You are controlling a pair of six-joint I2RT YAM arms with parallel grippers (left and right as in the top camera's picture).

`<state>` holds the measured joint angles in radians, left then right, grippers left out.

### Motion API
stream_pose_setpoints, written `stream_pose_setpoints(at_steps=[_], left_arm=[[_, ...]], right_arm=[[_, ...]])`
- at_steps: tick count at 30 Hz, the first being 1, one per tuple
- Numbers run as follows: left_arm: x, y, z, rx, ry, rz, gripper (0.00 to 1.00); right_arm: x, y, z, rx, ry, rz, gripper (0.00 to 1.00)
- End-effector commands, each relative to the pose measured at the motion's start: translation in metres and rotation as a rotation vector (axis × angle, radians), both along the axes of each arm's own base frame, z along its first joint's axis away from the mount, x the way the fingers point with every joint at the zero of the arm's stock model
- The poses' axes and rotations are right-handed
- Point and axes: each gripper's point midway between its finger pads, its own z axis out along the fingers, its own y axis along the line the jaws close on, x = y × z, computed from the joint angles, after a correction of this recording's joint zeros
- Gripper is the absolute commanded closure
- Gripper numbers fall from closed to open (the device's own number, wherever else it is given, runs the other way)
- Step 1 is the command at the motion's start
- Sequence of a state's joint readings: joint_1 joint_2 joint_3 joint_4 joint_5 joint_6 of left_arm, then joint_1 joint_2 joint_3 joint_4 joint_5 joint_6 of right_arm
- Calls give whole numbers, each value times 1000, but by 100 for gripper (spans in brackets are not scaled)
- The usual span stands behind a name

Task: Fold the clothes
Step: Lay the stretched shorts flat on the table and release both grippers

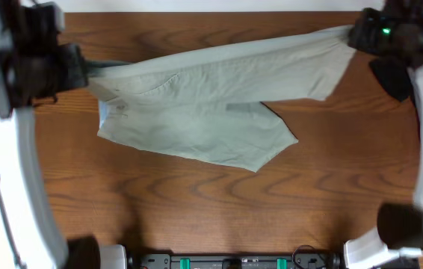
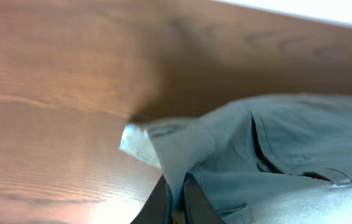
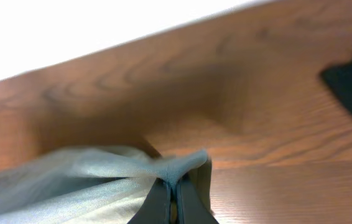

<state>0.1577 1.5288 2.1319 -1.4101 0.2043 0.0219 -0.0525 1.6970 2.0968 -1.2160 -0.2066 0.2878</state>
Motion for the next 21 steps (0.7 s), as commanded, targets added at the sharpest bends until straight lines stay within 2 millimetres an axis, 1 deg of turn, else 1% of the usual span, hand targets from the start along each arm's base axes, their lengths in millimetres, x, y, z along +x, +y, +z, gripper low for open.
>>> stream_pose_setpoints(at_steps=[1, 5, 6, 10, 11, 12, 13, 15, 17, 19, 21], left_arm=[[-48, 9, 51, 80, -167, 54, 94], [-93, 1, 85, 112, -307, 49, 94], [-105, -1, 94, 128, -349, 43, 94], [-144, -2, 127, 178, -513, 80, 94], [-153, 0, 135, 194, -551, 95, 94], [-157, 1, 139, 204, -569, 109, 94], [-160, 4, 142, 217, -583, 126, 93], [-159, 7, 143, 225, -582, 138, 94], [-149, 9, 138, 222, -553, 136, 94], [-131, 12, 129, 215, -505, 133, 94], [-106, 16, 117, 207, -443, 128, 94]], right_arm=[[-45, -29, 67, -135, -174, -120, 99], [-94, -39, 115, -162, -312, -203, 99], [-110, -43, 128, -169, -355, -233, 99], [-153, -51, 163, -196, -482, -301, 99], [-161, -52, 171, -196, -511, -307, 99], [-165, -51, 175, -194, -529, -308, 99], [-167, -51, 178, -193, -540, -310, 99], [-165, -51, 178, -193, -543, -310, 99], [-154, -51, 172, -193, -517, -304, 99], [-136, -49, 160, -186, -472, -282, 99], [-107, -43, 142, -168, -412, -243, 99]])
